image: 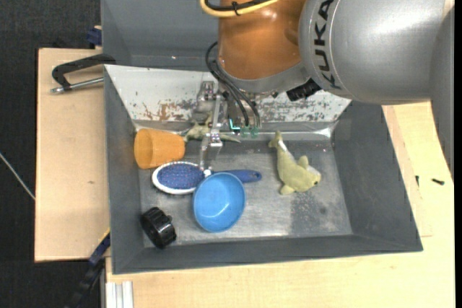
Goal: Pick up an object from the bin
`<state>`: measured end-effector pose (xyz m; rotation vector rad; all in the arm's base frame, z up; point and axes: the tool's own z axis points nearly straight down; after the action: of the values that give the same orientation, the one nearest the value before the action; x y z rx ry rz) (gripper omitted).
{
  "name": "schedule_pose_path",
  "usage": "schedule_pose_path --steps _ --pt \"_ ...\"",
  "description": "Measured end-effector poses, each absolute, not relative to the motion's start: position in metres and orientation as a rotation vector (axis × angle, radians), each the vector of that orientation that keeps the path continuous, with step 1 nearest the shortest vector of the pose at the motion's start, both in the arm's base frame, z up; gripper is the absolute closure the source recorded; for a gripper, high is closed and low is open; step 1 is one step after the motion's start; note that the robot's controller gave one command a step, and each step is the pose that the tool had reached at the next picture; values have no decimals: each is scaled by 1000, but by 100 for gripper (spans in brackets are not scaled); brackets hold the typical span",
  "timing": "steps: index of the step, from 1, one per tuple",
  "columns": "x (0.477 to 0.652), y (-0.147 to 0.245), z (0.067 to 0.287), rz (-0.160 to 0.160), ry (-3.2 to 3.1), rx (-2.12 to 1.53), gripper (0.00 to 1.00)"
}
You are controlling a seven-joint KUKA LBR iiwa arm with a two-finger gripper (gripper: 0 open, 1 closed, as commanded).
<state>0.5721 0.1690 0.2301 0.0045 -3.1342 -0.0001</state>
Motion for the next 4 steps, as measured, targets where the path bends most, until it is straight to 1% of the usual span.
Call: schedule_pose_path --steps 1,4 --pt "551 174 71 -6 -3133 -301 0" --pt "554 177 76 -5 -3132 -300 0"
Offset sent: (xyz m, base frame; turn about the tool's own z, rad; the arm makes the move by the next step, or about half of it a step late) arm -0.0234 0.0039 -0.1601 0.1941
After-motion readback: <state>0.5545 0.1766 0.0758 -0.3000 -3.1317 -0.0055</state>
